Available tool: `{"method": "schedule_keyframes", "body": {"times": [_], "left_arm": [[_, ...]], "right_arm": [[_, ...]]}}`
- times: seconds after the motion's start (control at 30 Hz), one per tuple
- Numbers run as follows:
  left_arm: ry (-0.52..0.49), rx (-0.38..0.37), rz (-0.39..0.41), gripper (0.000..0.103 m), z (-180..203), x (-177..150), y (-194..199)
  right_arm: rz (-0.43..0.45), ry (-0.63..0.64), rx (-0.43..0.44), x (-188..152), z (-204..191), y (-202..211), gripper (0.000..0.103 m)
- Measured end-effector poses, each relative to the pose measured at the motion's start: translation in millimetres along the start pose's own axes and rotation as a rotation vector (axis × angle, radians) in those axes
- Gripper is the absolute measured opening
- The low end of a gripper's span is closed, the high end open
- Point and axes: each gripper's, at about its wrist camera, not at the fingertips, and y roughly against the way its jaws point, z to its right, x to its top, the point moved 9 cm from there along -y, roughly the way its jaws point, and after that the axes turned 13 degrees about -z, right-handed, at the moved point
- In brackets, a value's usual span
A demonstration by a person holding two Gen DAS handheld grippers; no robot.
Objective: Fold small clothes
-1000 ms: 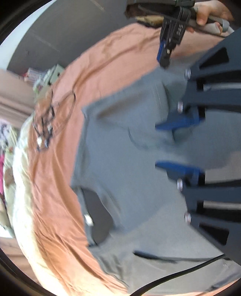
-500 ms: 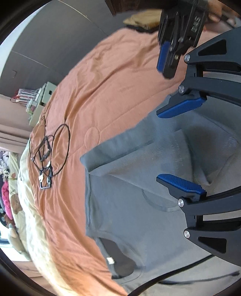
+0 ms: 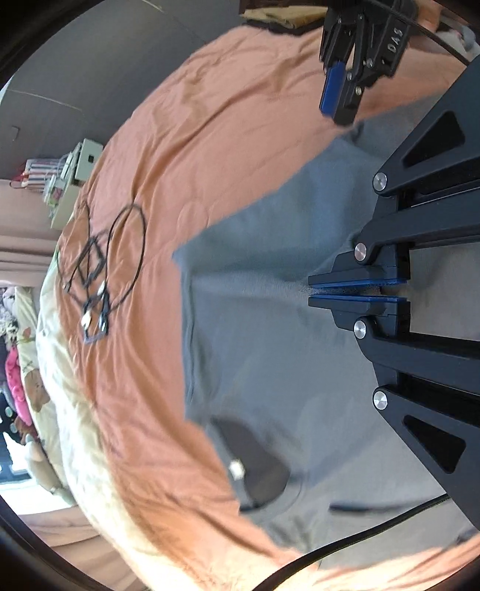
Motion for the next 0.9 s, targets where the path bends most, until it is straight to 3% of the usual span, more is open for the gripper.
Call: {"method": "schedule_keyframes", "body": {"times": [0.13, 0.23, 0.33, 0.5, 0.73, 0.9], "left_arm": [[0.016, 0.071, 0.002, 0.004, -36.9, 5.5, 3.7], [0.042, 0.118, -0.005, 0.01, -62.8, 7.8, 0.9], [0.082, 0.095, -0.007, 0.011, -78.7, 6.7, -2.4], [0.097, 0.065, 0.001, 0.039, -85.3, 4.1, -15.1], [0.075, 0.078, -0.04, 0.041, -85.7, -4.4, -52.9], [0.072, 0.032, -0.035, 0.04, -90.8, -6.5, -63.6]], "right_arm": [[-0.005, -0.001, 0.0, 3.7, -1.8, -7.1, 0.026], [-0.007, 0.003, -0.005, 7.9, -3.5, -11.5, 0.026], [-0.008, 0.009, -0.008, 10.3, -7.6, -14.3, 0.026], [-0.007, 0.012, -0.014, 18.0, -12.0, -23.0, 0.026], [-0.017, 0.012, -0.08, 34.7, -12.4, -43.1, 0.026], [-0.004, 0.029, -0.1, 55.2, -24.0, -47.6, 0.026]]}}
